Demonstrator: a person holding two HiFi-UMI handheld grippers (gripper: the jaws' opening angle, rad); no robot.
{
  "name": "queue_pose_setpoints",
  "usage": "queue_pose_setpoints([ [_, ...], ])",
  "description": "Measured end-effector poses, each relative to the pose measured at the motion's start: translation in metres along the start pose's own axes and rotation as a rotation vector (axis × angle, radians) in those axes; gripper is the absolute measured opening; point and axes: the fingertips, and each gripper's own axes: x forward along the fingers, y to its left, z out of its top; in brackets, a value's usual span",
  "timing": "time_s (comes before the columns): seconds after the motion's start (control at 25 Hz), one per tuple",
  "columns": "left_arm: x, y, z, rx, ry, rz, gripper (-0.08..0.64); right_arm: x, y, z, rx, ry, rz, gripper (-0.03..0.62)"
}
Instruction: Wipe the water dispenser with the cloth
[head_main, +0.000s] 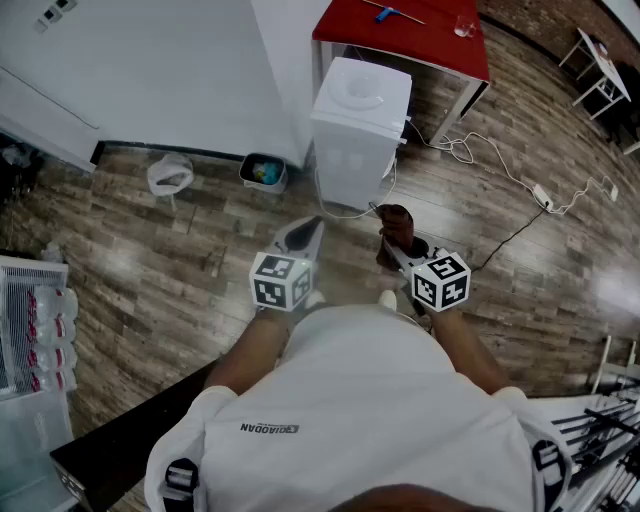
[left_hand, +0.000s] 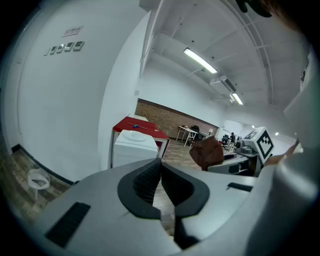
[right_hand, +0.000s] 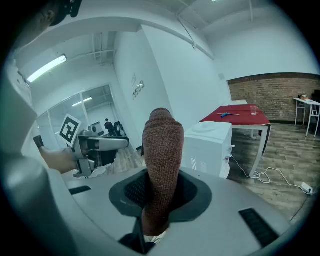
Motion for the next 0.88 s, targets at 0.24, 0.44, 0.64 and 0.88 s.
queue_pose_setpoints([
  [0.24,-0.005,0.016,-0.002,-0.010,-0.002,0.007,0.000,0.009,0.007,0.002,-0.009,-0.001,-0.006,0.083],
  [0.44,-0.005,0.023,-0.002,-0.012,-0.002,-0.012,0.000,0.013,0.007,0.004,0.041,-0.020,-0.025,0.084],
  [0.64,-0.006,0.033,-0.001,-0.006,-0.001,-0.042,-0.001,0.023,0.017,0.010,0.099,-0.049,-0.014,0.084],
  [0.88,-0.019,0.054,0.001,0.000,-0.002,-0.064,0.000,0.037,0.030,0.011,0.128,-0.051,-0.050,0.086],
])
